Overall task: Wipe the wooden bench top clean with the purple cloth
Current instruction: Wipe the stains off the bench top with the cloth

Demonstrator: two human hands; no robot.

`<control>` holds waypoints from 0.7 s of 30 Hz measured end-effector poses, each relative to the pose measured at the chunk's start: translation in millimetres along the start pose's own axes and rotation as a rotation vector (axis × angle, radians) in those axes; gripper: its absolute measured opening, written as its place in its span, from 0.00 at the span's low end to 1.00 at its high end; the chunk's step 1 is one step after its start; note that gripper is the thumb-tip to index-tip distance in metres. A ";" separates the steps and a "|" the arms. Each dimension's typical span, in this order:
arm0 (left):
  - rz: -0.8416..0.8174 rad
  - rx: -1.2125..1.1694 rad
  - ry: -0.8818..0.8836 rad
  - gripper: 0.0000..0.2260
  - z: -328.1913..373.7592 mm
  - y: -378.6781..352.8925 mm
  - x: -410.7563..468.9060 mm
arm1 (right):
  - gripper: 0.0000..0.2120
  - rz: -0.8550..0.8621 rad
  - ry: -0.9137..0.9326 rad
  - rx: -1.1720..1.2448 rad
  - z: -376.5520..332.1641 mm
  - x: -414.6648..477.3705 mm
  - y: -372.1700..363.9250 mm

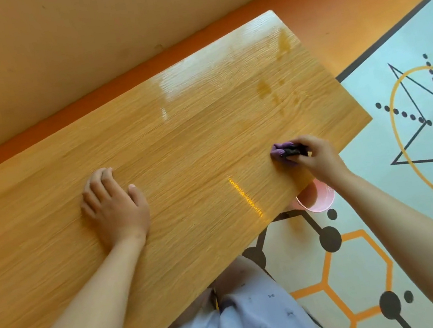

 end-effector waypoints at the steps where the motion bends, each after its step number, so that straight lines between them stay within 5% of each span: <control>1: 0.002 -0.004 0.001 0.21 -0.1 0.2 0.5 | 0.14 0.000 -0.013 -0.001 3.6 -15.6 -1.1; 16: -0.035 -0.033 0.060 0.22 3.0 0.7 0.0 | 0.09 0.052 -0.013 0.120 -9.9 -75.3 -32.5; 21: -0.029 -0.130 -0.095 0.25 88.5 -11.1 -32.0 | 0.09 0.052 0.003 0.136 6.5 -64.5 -23.6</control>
Point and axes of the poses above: each hand's wrist, its own x-axis towards the middle knuckle, its own y-axis out of the back of the hand, z = x × y, the point moved 8 cm from there along x, towards the middle knuckle, and after that the axes turned 3 degrees about x, right-handed, at the moved point
